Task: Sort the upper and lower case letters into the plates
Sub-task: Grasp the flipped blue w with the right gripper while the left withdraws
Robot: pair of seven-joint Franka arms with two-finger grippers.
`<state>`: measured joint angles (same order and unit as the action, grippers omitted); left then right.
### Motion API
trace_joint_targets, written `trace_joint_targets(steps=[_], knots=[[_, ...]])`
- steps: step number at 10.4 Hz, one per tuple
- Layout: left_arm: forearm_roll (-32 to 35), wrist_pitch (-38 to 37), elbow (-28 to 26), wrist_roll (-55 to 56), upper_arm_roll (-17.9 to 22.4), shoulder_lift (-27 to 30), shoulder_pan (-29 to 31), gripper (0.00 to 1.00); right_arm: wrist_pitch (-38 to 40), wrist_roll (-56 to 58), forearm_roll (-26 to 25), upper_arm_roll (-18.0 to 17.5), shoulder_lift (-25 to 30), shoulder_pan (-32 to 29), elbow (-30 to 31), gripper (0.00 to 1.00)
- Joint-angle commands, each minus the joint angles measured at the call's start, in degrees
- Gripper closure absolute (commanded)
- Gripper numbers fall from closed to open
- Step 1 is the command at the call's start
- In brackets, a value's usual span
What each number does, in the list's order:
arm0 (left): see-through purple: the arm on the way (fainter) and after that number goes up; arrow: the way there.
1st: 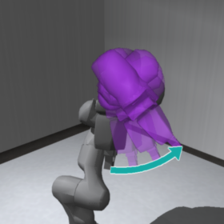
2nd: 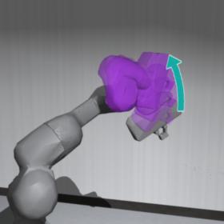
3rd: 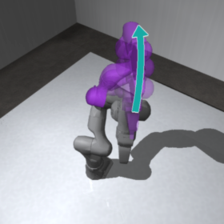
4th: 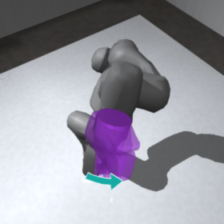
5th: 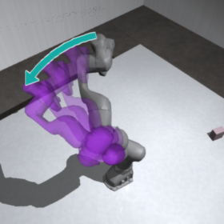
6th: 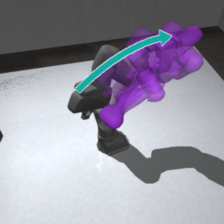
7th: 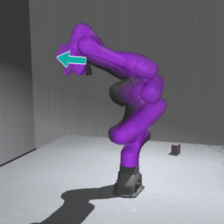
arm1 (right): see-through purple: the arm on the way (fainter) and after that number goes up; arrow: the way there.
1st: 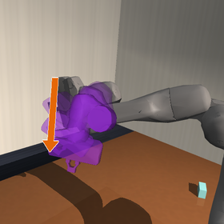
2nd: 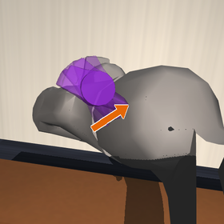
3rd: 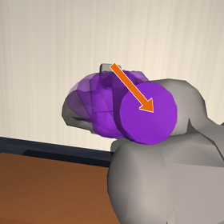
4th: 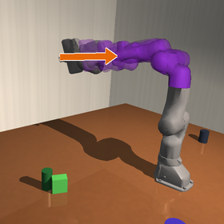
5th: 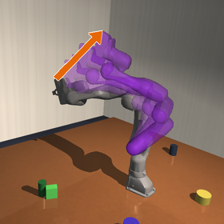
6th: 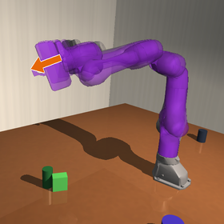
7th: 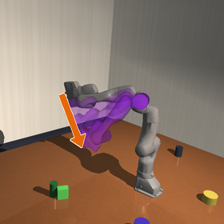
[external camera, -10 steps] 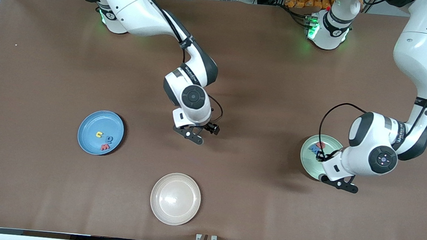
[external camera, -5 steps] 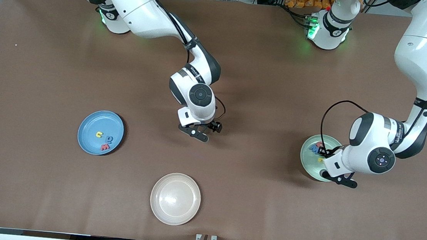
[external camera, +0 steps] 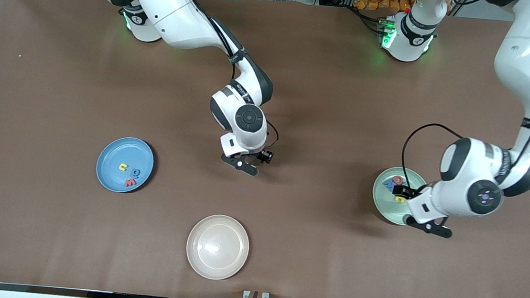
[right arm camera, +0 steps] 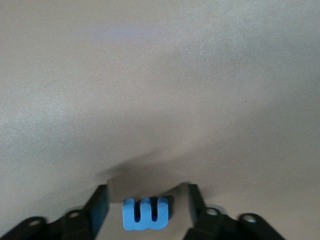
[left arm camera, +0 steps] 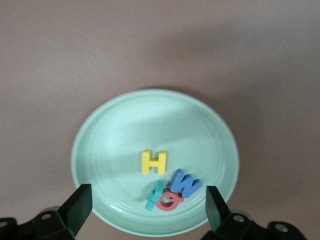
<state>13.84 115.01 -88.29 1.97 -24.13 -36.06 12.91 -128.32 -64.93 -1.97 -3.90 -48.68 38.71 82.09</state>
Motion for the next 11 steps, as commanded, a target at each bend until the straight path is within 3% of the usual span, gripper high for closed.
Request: trace_joint_targets(steps=[1, 4, 6, 8, 11], knots=[[-6.96, -3.72, -0.56, 1.28, -0.05, 8.34, 0.62, 0.0, -0.62, -0.98, -0.67, 0.29, -0.01, 1.1, 0.26, 0.34], [-9.69, -10.84, -0.3, 4.27, -0.04, 16.79, 1.5, 0.0, -0.71, -0.9, -0.67, 0.29, -0.18, 1.28, 0.7, 0.36], [-10.94, -13.14, -0.3, 4.53, 0.04, 19.7, 1.59, 0.0, -0.35, -0.81, -0.67, 0.29, -0.1, 1.19, 0.7, 0.47], [-11.12, -16.21, -0.21, 7.51, -0.04, 22.6, 1.5, 0.0, -0.27, -0.55, -0.67, 0.29, -0.1, 1.19, 0.7, 0.69], [-13.58, -22.37, 2.42, 7.78, -0.13, 24.54, 1.5, 0.0, -0.09, -0.46, -0.67, 0.29, -0.01, 1.19, 0.7, 0.76]])
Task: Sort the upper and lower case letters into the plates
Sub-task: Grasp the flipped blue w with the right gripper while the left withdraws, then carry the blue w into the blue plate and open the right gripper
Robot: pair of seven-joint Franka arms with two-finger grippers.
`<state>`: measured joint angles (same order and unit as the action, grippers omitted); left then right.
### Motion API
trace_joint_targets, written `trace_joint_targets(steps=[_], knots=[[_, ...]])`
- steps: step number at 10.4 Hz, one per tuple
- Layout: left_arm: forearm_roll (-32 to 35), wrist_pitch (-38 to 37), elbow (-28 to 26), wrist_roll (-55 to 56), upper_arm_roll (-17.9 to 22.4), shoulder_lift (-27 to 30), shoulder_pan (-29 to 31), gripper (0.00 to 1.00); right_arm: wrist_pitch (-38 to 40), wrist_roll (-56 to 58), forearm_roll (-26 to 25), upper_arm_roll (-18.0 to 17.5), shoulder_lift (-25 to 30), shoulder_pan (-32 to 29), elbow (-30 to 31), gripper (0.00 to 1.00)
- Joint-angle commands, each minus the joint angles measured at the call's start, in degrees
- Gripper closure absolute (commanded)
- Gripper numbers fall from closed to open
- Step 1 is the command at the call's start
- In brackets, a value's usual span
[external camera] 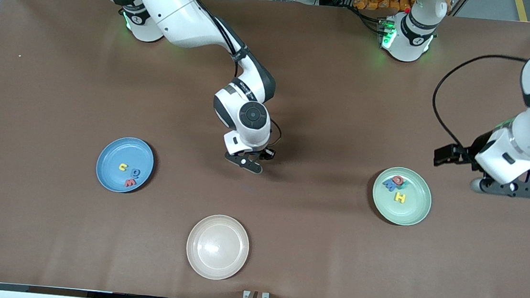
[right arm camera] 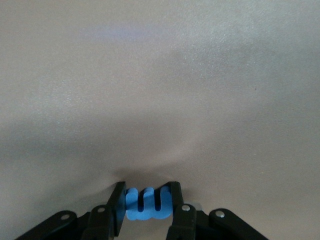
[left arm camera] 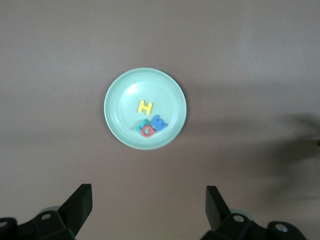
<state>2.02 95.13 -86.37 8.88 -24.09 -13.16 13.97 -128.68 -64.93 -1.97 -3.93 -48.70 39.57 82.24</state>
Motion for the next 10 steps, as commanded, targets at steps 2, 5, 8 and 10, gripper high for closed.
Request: trace_joint_targets(steps=[2, 5, 8, 10], knots=[[-1.5, -3.19, 0.5, 0.44, 0.01, 3.23, 0.54, 0.0, 0.44, 0.06, -0.58, 0.24, 0.27, -0.54, 0.12, 0.77], [-2.37, -3.98, -0.11, 0.17, 10.32, 5.42, -7.69, 0.0, 6.84, 4.53, 0.29, -0.29, 0.71, -4.58, -2.95, 0.77], [-3.69, -4.6, -1.86, 0.0, 17.73, 7.53, -14.47, 0.0, 11.24, 14.0, 1.26, -4.57, 2.2, -14.22, -3.49, 0.76], [-3.87, -4.52, -3.19, 0.08, 18.29, 8.68, -15.28, 0.0, 15.89, 22.6, 1.26, -7.22, 4.3, -21.96, -3.92, 0.76]])
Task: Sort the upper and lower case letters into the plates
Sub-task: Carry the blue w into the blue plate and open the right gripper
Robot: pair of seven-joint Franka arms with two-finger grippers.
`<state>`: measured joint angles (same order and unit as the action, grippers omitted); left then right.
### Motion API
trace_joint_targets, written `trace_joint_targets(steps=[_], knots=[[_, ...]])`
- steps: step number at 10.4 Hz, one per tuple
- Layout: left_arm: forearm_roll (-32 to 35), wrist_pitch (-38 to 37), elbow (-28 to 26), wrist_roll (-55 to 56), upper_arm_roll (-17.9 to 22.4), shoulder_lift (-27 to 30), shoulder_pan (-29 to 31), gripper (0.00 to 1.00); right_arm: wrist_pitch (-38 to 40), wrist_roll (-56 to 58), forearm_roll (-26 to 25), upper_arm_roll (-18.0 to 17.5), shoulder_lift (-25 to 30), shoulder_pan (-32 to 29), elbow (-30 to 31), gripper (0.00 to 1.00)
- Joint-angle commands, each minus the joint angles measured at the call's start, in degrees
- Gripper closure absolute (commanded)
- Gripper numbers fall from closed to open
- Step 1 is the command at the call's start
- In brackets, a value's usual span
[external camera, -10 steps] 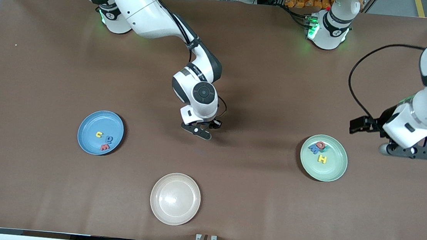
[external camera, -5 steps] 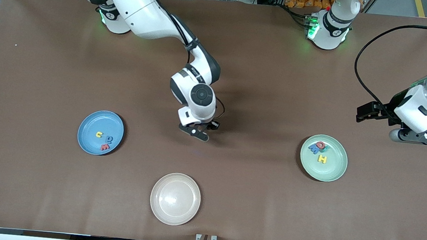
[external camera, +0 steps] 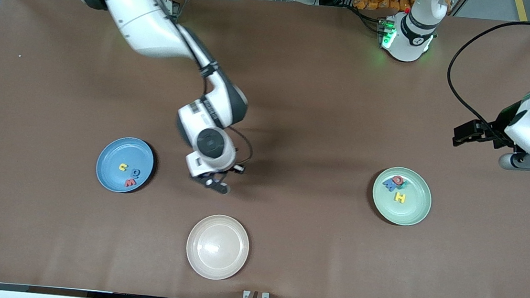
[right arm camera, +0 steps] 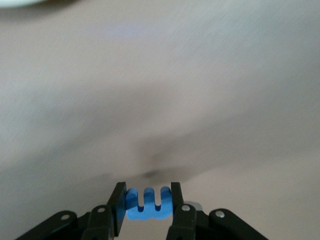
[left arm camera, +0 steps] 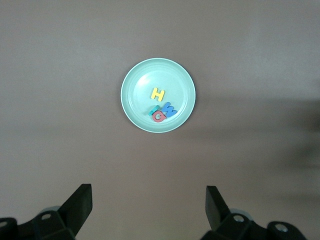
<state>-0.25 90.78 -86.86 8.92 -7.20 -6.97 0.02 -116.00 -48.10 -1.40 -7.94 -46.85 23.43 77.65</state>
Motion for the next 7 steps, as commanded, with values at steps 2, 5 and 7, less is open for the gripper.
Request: trace_joint_targets(steps=[2, 5, 7], knots=[[-2.03, -0.17, -2.79, 0.05, 1.4, 2.4, -1.86, 0.0, 6.3, 16.23, 0.61, -3.58, 3.78, -11.97, 0.57, 0.75], [-2.74, -0.17, -2.61, 0.05, 1.13, 2.05, -1.51, 0.0, 9.9, 31.44, -0.09, -2.96, 5.02, -19.19, 1.01, 0.73], [-2.13, 0.27, -2.61, 0.23, 0.96, 1.61, -1.51, 0.0, 10.79, 40.05, -1.93, -2.61, 5.54, -23.06, 1.88, 0.71]])
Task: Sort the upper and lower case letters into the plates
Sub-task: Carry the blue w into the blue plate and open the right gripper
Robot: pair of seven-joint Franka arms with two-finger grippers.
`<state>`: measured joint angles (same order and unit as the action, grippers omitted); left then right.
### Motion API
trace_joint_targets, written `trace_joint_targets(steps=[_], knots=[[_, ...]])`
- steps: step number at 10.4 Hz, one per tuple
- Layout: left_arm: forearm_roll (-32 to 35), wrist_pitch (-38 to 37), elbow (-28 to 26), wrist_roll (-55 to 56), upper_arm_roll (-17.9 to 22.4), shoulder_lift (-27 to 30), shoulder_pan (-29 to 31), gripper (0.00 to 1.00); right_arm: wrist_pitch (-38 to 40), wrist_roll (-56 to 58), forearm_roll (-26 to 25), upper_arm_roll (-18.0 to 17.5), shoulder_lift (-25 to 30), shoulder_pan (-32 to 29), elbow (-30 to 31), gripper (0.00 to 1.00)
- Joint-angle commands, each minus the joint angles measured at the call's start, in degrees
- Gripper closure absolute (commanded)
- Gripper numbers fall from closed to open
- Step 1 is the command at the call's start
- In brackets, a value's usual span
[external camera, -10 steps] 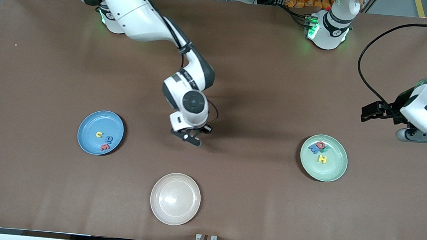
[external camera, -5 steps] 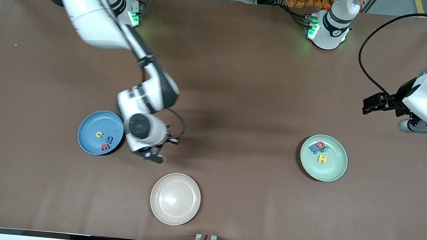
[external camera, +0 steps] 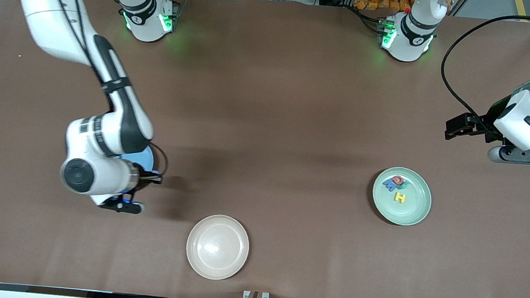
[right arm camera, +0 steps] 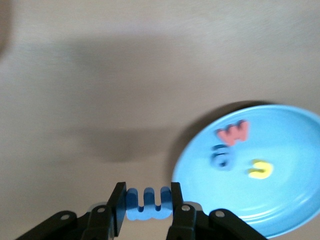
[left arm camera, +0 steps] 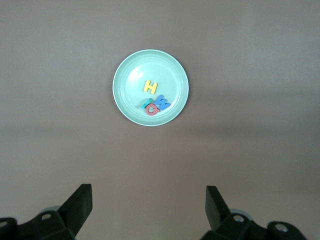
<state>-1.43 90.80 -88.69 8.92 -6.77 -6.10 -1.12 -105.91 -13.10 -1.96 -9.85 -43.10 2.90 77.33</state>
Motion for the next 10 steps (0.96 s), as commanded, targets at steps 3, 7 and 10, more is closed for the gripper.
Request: trace_joint_targets(steps=[3, 7, 10], knots=[[-3.32, 0.26, 0.8, -0.12, 0.96, 0.65, 1.29, 0.0, 1.14, 9.59, -2.69, -0.7, 1.88, -5.36, 2.47, 0.67], [-3.23, -0.88, 0.18, -0.48, 0.61, -0.05, 1.21, 0.0, 1.23, 9.59, -2.87, -0.7, 1.79, -5.19, 2.82, 0.54], [-3.23, -2.1, 0.0, -5.37, 0.87, -0.41, 2.17, 0.0, 1.32, 8.89, -2.87, -0.79, 1.79, -5.19, 2.56, 0.07]])
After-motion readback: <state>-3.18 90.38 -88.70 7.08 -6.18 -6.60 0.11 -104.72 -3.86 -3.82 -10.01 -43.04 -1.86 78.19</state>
